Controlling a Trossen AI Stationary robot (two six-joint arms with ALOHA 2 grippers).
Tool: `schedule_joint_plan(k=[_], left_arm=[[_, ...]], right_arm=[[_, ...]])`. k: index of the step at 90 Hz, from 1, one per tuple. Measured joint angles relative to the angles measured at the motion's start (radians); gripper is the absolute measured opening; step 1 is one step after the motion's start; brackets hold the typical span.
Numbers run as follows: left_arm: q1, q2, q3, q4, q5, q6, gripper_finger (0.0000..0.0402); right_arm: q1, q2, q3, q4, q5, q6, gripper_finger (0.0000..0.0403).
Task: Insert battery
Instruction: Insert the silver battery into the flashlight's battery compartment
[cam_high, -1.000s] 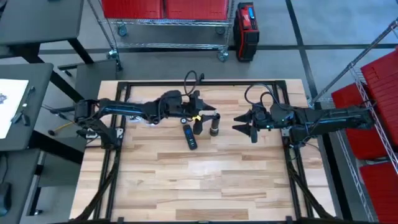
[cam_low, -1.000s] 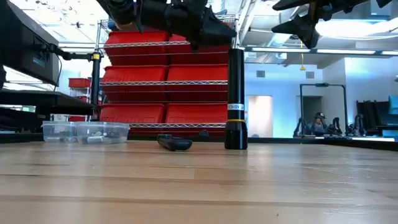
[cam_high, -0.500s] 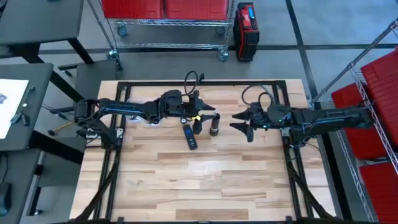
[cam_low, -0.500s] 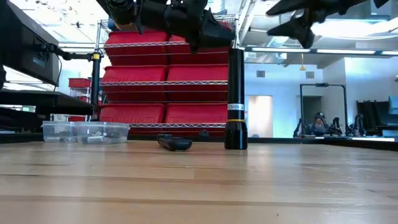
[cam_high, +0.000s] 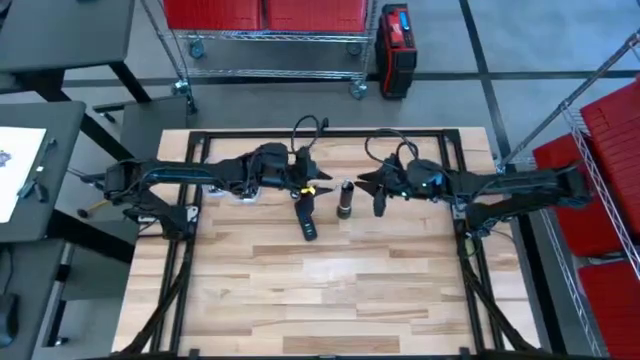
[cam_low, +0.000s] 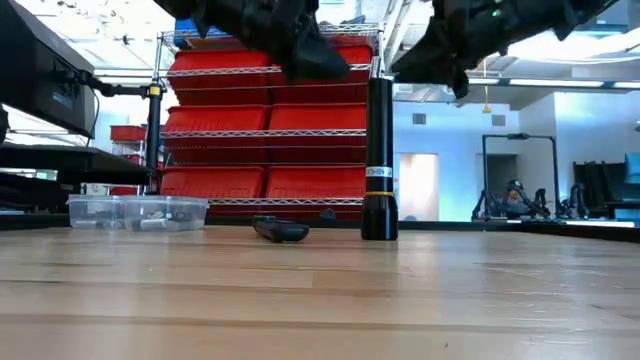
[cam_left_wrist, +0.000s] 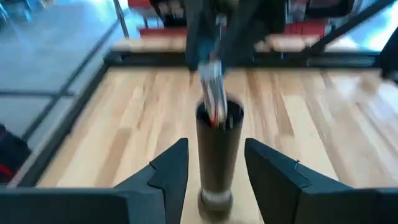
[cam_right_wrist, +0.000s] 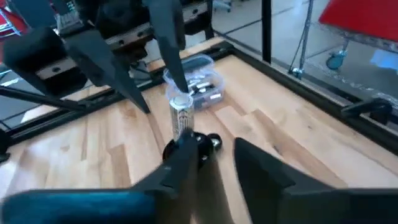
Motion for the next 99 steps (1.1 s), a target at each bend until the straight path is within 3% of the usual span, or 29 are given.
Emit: schedule_joint_plan(k=[9,58,68,75,85,99], left_arm=[[0.0,0.005,0.0,0.005,0.0,-0.018,0.0137],[0.0,0.005,0.0,0.013,-0.001,-0.012,0.0137],[0.0,-0.01,0.0,-0.015,-0.08,-0.003,0.0137],[0.011,-0.036,0.001,-0.042,-0.141,-0.006,0.0137],[0.068,-0.054,0.026,-0.18,-0.146,-0.112,0.0137],[0.217,-0.01,0.057,-0.399,-0.011,-0.334,0.0137]], right_arm=[[-0.002,0.016,0.0,0.06,-0.018,-0.002,0.0007],[0.001,0.014,0.001,0.087,-0.018,-0.007,0.0004],[0.006,0.004,0.001,0.084,-0.021,-0.003,0.0004],[0.006,-0.016,0.018,0.045,-0.021,0.008,0.0004],[0.001,-0.061,0.08,-0.074,-0.021,0.008,0.0014],[-0.041,-0.111,0.192,-0.302,-0.021,0.009,0.0059]])
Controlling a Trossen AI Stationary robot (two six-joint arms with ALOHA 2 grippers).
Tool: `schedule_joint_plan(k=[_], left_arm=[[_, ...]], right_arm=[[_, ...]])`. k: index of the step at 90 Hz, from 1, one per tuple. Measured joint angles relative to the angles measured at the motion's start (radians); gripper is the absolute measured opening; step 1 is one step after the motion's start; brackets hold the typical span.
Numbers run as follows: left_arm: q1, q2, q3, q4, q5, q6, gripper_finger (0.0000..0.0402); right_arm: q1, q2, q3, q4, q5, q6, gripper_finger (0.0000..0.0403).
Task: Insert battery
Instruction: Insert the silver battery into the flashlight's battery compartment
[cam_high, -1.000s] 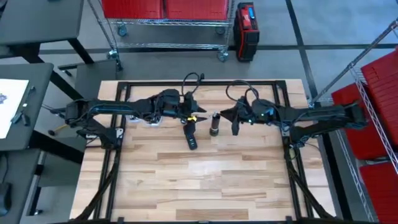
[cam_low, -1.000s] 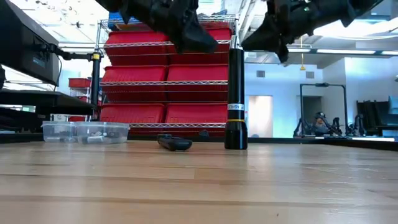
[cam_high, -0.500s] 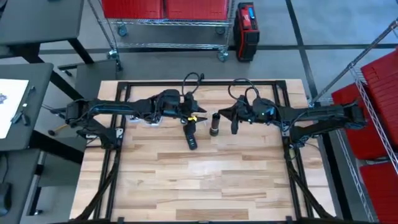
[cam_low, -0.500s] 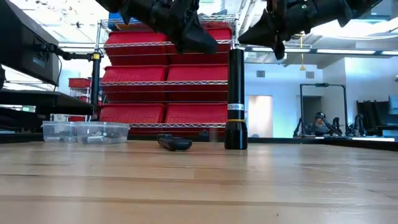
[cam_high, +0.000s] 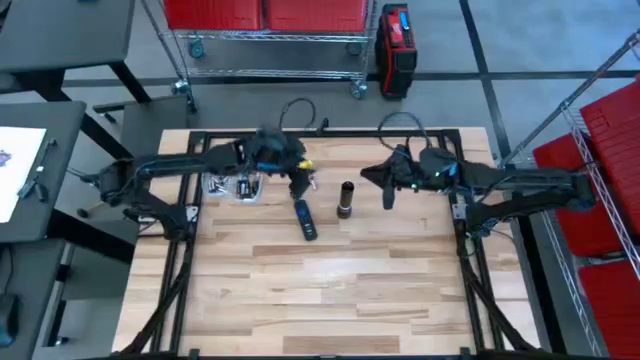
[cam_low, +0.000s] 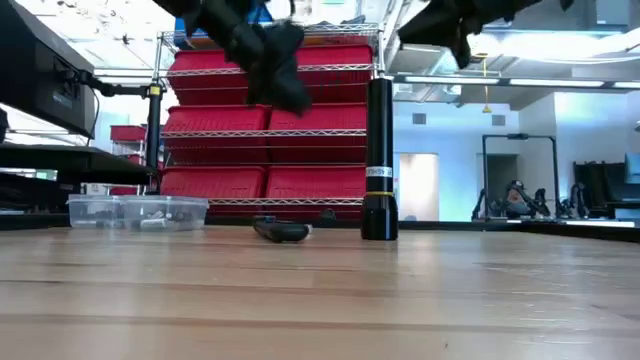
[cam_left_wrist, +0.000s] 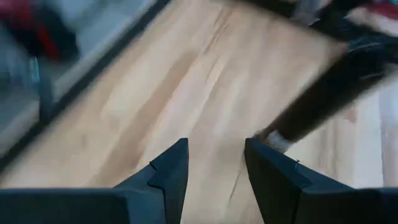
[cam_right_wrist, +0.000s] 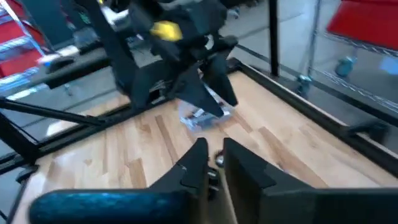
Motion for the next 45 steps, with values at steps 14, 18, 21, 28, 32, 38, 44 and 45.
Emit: schedule_joint_plan(k=[14,18,21,28,32,38,44,45], left_arm=[[0.097,0.108,0.0,-0.045,0.197,-0.106,0.0141],[0.102,0.142,0.0,-0.04,0.228,-0.117,0.0146],[0.102,0.166,0.0,-0.04,0.243,-0.13,0.015],[0.095,0.221,0.002,-0.048,0.255,-0.17,0.0162],[0.091,0.247,0.002,-0.057,0.249,-0.186,0.0166],[0.084,0.277,0.002,-0.058,0.211,-0.204,0.0168],[0.081,0.296,0.003,-0.068,0.162,-0.206,0.0167],[0.08,0.298,0.003,-0.069,0.152,-0.206,0.0167]], right_arm=[[-0.059,-0.02,0.06,-0.157,0.0,0.037,0.0113],[-0.073,-0.021,0.062,-0.182,0.0,0.066,0.0126],[-0.084,-0.021,0.062,-0.205,0.0,0.088,0.0135],[-0.101,-0.021,0.062,-0.252,0.0,0.129,0.0153],[-0.106,-0.022,0.062,-0.28,0.0,0.149,0.0161],[-0.107,-0.022,0.062,-0.317,0.0,0.162,0.0169],[-0.105,-0.021,0.062,-0.343,0.0,0.168,0.0174],[-0.105,-0.021,0.062,-0.344,0.0,0.168,0.0175]])
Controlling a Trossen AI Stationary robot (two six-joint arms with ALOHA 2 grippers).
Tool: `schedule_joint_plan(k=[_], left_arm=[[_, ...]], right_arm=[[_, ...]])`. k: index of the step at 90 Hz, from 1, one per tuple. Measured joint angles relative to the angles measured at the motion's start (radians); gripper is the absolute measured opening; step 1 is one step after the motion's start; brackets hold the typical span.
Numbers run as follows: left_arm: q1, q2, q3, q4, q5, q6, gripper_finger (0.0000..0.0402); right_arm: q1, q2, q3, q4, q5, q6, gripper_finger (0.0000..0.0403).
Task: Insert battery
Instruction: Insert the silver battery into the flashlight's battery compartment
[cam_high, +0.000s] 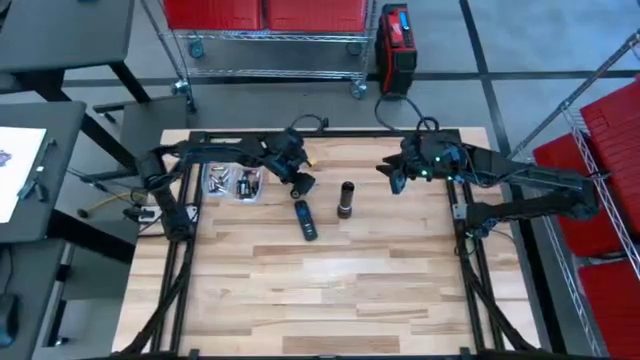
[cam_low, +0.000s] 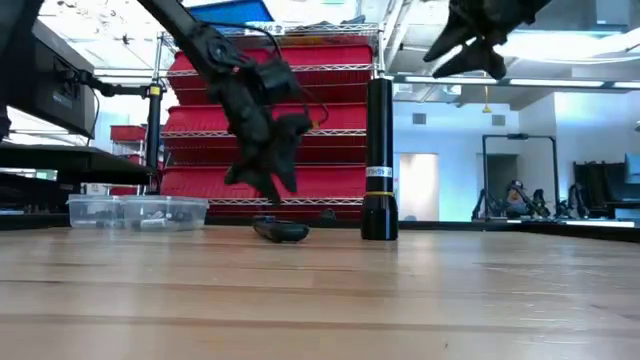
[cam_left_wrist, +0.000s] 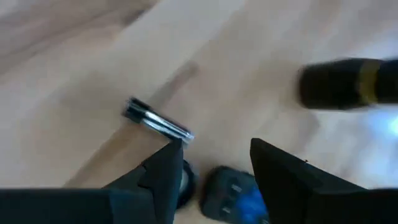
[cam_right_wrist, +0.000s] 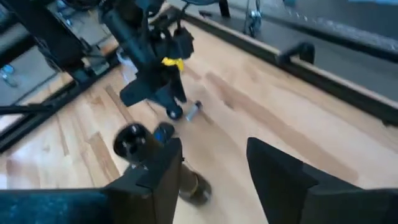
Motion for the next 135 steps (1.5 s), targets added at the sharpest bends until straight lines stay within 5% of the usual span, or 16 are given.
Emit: schedule_joint_plan(k=[26,80,99,122,135], left_arm=[[0.003,0.011,0.0,-0.033,-0.145,-0.015,0.0162],[-0.029,0.103,0.002,0.064,-0.146,-0.164,0.0161],[-0.029,0.07,0.001,0.185,-0.141,0.104,0.0161],[-0.019,0.081,0.001,0.321,-0.132,0.65,0.0159],[0.032,0.097,0.001,0.38,-0.145,0.759,0.0147]], right_arm=[[0.01,0.0,0.0,-0.017,0.0,0.0,0.0173],[0.022,0.0,-0.002,-0.037,0.002,0.0,0.0173],[0.035,0.0,-0.002,-0.039,0.002,-0.001,0.0173],[0.036,0.0,-0.002,-0.074,0.002,0.0,0.0173],[0.053,0.0,-0.002,-0.088,0.003,0.04,0.0173]])
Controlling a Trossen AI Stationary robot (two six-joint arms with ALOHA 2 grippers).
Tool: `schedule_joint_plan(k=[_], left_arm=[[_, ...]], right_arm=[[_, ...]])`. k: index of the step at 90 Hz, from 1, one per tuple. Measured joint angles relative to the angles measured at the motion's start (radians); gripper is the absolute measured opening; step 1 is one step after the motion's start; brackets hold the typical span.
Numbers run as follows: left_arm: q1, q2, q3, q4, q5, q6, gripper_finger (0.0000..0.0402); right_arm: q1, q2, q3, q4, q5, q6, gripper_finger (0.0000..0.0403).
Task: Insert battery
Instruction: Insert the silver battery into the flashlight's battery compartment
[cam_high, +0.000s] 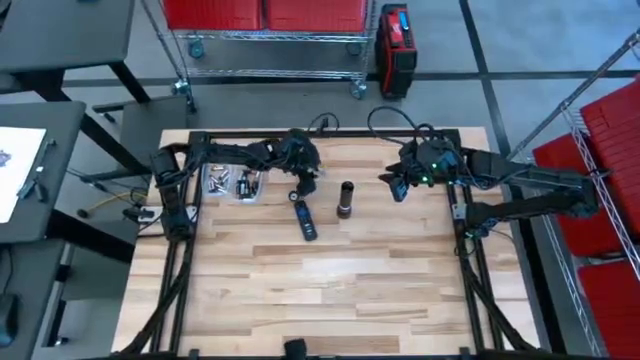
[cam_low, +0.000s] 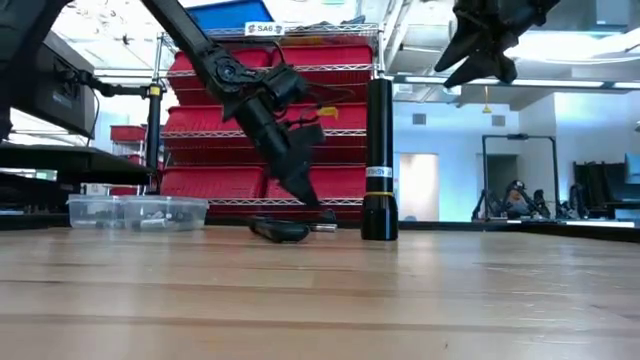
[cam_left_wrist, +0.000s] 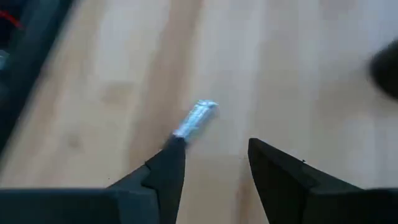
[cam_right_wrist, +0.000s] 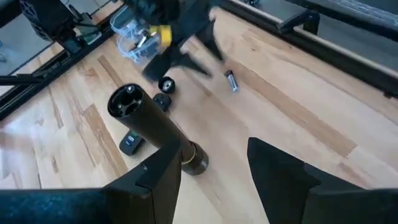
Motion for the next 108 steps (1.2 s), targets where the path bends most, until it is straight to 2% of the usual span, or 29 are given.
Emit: schedule_joint_plan(k=[12,25,45,55,66,74,86,97,108], left_arm=[[0.049,0.028,0.012,0.089,0.024,0.024,0.0138],[0.074,0.09,0.08,0.069,0.117,0.068,0.0136],[0.078,0.216,0.255,-0.123,0.231,0.181,0.0136],[0.078,0.266,0.331,-0.248,0.237,0.263,0.0136],[0.072,0.285,0.362,-0.352,0.223,0.357,0.0133],[0.067,0.287,0.363,-0.366,0.208,0.358,0.0116],[0.059,0.288,0.363,-0.38,0.205,0.322,0.0066],[0.05,0.288,0.362,-0.388,0.177,0.283,0.0057],[0.032,0.27,0.363,-0.407,0.101,0.272,0.005]], right_arm=[[0.013,0.006,0.0,0.002,0.0,0.03,0.0173],[0.027,0.016,0.0,0.002,0.0,0.067,0.0173],[0.052,0.029,-0.001,-0.001,-0.001,0.099,0.0173],[0.066,0.033,-0.001,-0.009,-0.001,0.102,0.0173],[0.082,0.033,-0.001,-0.009,-0.001,0.102,0.0173],[0.081,0.033,-0.001,-0.011,-0.001,0.101,0.0173],[0.08,0.033,-0.001,-0.017,-0.001,0.101,0.0173],[0.079,0.033,-0.001,-0.023,0.0,0.098,0.0173],[0.079,0.033,-0.001,-0.026,0.0,0.098,0.0173]])
